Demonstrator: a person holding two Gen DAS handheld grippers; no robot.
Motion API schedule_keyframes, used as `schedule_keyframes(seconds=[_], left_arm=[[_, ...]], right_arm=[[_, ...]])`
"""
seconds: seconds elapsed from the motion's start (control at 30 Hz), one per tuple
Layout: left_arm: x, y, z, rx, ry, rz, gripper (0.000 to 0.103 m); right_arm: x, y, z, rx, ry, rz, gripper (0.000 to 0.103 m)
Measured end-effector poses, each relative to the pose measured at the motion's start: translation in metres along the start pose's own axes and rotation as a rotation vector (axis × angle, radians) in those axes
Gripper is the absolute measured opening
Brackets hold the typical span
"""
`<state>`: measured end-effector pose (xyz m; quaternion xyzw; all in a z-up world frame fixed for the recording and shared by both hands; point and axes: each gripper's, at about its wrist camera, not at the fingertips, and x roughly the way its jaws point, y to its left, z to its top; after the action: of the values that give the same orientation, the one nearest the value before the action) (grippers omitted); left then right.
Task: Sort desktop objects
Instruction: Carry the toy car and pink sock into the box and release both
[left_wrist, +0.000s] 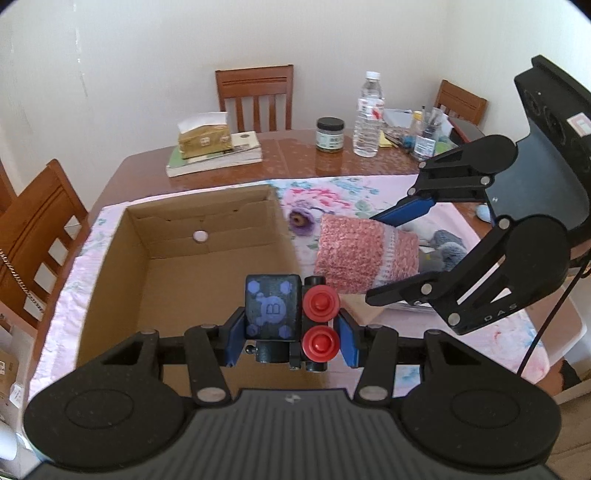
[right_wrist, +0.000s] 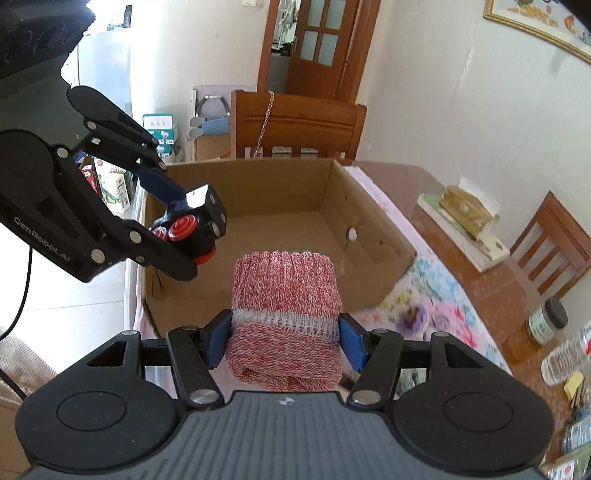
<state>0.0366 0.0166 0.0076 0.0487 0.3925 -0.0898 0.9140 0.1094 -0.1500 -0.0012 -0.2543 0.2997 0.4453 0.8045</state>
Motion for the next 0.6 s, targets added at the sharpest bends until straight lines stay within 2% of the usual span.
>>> schedule_keyframes(seconds=[0.3,0.6], left_arm=[[0.013,0.041,-0.009,-0.032,0.018,0.038,0.049],[0.027,0.063,-0.011,-0.043,0.031,0.05,0.049]], right_arm=[[0.027,0.004,0.032,0.014,-0.018,-0.023,0.066],[0.051,0.013,0.048,0.048,-0.018,-0.019,0.066]])
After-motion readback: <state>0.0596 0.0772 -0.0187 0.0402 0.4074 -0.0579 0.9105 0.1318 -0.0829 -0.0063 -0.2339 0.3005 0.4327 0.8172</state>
